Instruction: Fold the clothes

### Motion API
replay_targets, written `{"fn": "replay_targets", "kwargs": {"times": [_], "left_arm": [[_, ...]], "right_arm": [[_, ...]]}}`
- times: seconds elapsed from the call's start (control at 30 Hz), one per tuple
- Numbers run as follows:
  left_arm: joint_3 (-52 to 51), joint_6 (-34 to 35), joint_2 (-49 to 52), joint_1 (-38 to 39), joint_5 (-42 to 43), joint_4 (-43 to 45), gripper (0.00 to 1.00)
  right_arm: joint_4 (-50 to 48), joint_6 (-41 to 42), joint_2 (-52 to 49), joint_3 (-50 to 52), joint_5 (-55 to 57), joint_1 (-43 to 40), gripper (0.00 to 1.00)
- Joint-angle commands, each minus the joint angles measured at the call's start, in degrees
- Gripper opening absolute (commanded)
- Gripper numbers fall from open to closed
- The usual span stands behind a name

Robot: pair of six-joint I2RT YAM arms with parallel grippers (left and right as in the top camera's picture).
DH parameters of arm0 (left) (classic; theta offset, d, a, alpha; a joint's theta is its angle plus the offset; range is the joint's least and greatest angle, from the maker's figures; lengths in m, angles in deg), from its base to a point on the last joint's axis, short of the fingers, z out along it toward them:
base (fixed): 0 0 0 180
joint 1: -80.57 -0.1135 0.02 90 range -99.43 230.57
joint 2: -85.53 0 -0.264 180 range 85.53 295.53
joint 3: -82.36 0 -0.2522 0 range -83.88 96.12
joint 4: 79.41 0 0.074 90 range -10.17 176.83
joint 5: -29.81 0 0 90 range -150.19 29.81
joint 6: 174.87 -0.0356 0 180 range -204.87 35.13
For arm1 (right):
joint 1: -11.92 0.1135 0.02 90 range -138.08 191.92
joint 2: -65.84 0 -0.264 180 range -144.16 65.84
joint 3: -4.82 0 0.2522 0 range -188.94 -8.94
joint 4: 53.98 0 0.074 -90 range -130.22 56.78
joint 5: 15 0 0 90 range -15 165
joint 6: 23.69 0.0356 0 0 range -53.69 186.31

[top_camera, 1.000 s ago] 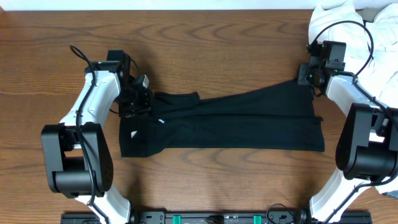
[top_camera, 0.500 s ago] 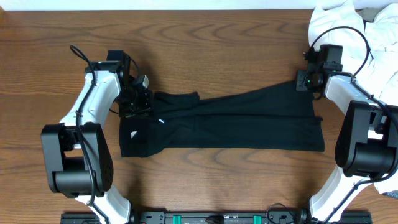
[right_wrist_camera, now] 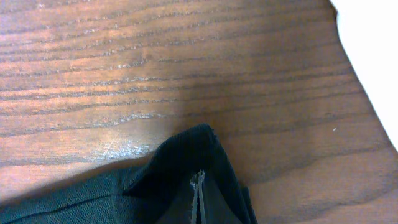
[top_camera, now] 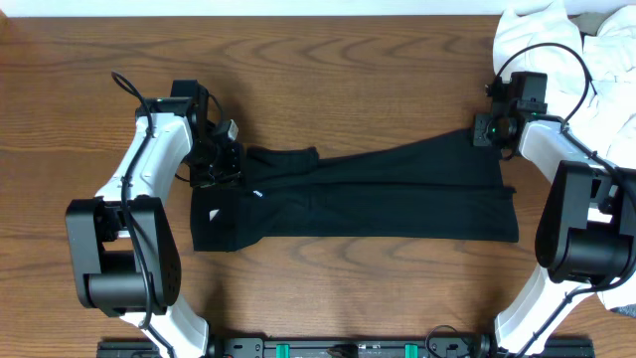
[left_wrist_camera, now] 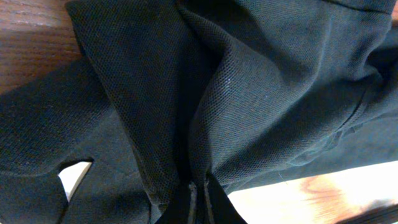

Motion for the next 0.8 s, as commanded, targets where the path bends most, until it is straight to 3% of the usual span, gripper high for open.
{"fn": "replay_targets", "kwargs": {"times": [0.0,0.27,0.47,0.53,0.57,0.77], "left_arm": [[0.04,-0.55,-0.33,-0.50,-0.70,-0.20,0.06],[0.04,-0.57,-0.33,-0.50,-0.70,-0.20,0.06],[0.04,-0.57,-0.33,-0.50,-0.70,-0.22,0.06],[0.04,-0.57,-0.33,-0.50,-0.70,-0.24,0.06],[0.04,-0.57,-0.33,-0.50,-0.70,-0.22,0.06],[0.04,-0.57,-0.33,-0.50,-0.70,-0.28,0.06]], "right_arm": [[-0.02,1.14,0.72,-0.44,0.37,-0.11,0.01],[6.91,2.95,11.61,-0.42,0.39,-0.11,0.01],[11.04,2.91,12.35,-0.31,2.40,-0.11,0.01],[11.34,2.91,11.04,-0.28,2.78,-0.13,0.09],[11.28,2.91,10.14,-0.28,2.82,-0.13,0.20],[9.92,2.69,4.11,-0.28,3.23,-0.26,0.20]]}}
